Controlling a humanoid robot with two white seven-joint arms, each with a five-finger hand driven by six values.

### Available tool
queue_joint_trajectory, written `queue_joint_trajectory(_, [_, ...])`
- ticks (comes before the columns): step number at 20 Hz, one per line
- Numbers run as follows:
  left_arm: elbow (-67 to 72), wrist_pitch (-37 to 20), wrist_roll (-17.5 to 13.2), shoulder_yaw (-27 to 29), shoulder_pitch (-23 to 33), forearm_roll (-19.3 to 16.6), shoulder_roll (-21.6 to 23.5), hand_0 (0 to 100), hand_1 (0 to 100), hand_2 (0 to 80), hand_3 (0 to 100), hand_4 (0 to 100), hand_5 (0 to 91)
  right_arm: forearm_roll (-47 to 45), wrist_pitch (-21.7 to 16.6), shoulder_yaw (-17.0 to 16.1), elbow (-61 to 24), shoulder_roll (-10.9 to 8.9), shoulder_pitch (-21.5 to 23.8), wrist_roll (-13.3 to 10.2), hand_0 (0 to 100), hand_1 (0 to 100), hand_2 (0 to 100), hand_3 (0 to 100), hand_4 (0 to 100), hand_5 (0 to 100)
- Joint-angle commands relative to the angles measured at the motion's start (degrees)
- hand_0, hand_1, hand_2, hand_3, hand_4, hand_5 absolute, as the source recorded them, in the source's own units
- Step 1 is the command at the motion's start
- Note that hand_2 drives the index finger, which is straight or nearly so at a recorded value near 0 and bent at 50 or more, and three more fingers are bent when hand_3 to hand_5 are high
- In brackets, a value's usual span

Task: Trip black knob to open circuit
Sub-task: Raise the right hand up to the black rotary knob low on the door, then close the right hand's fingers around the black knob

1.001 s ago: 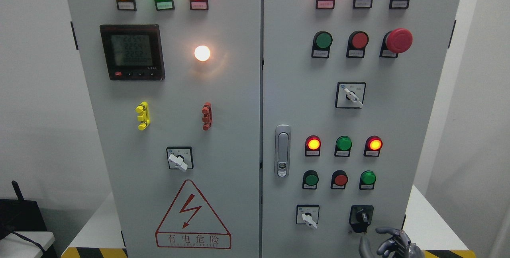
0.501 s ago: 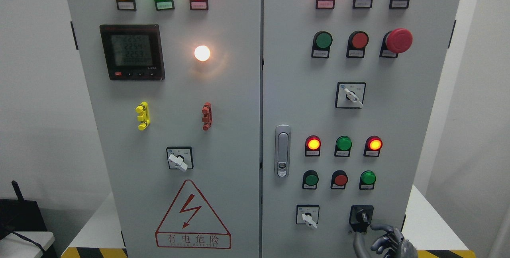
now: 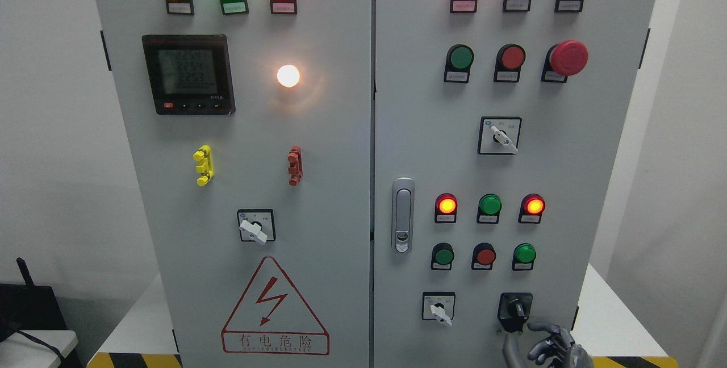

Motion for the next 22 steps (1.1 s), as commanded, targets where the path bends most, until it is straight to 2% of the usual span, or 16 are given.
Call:
queue_joint_trajectory(1, [0.0,0.0,0.0,0.0,-0.4,-1.8,-0.1,12,39,0.0,0,0,0.0,0.0,0.0,-0.2,2.0,0.28,-0.7,-0.5,28,74,46,84,87,94])
queue_joint_trajectory(22, [0.0,0.0,0.0,0.0,-0.4,-1.8,0.0,12,39,0.0,0,0,0.0,-0.1,0.2,0.3,2.6,0.28,-2.2,-0.4,31,73,47,84,87,94])
